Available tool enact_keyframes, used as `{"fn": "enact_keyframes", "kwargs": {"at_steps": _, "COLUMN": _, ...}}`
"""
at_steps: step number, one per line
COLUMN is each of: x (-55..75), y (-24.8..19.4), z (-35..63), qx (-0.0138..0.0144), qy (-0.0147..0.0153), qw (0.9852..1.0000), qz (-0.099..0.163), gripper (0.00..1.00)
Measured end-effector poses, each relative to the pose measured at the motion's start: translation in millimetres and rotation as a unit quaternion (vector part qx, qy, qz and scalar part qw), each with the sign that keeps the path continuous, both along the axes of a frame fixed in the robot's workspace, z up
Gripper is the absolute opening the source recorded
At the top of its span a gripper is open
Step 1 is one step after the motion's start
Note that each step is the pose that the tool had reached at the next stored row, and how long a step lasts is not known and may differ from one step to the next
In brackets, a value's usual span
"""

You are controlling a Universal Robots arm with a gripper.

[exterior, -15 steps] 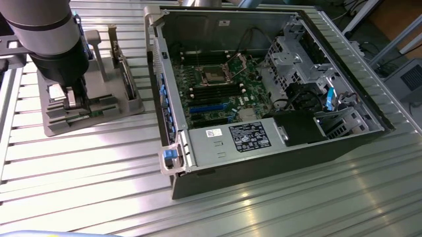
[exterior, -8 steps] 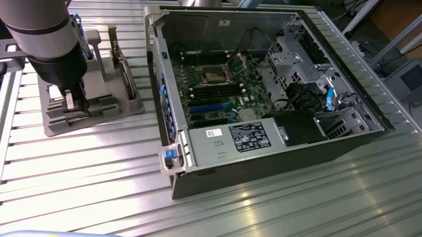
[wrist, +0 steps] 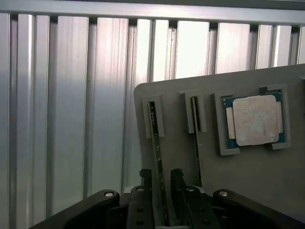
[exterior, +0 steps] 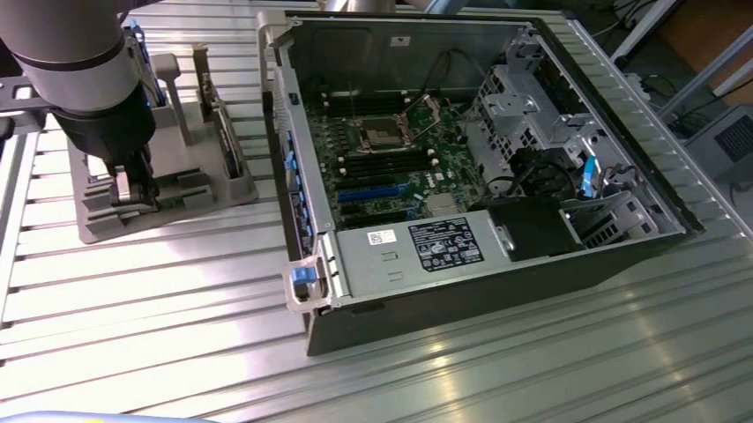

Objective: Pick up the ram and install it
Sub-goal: 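Pick up the ram and move it above insertion slot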

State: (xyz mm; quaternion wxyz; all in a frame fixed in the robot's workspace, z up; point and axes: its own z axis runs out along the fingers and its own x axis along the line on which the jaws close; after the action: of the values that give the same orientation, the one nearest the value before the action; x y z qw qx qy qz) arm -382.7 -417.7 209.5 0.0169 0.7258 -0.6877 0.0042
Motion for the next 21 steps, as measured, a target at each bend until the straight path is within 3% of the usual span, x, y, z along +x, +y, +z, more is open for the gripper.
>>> {"fn": "enact_keyframes", "kwargs": {"at_steps": 7, "x": -0.1, "y": 0.0, "z": -1.3, "qx": 0.0, "qy": 0.0, "qw": 1.0, "qz": 0.0, "gripper": 0.29}}
{"fn": "enact_keyframes", "kwargs": {"at_steps": 8, "x": -0.1, "y": 0.0, "z": -1.3, "qx": 0.0, "qy": 0.0, "qw": 1.0, "qz": 0.0, "gripper": 0.16}}
{"fn": "enact_keyframes", "kwargs": {"at_steps": 10, "x": -0.1, "y": 0.0, "z": -1.3, "qx": 0.0, "qy": 0.0, "qw": 1.0, "qz": 0.0, "gripper": 0.14}}
{"fn": "enact_keyframes", "kwargs": {"at_steps": 21, "x": -0.1, "y": 0.0, "z": -1.3, "qx": 0.0, "qy": 0.0, "qw": 1.0, "qz": 0.0, "gripper": 0.14}}
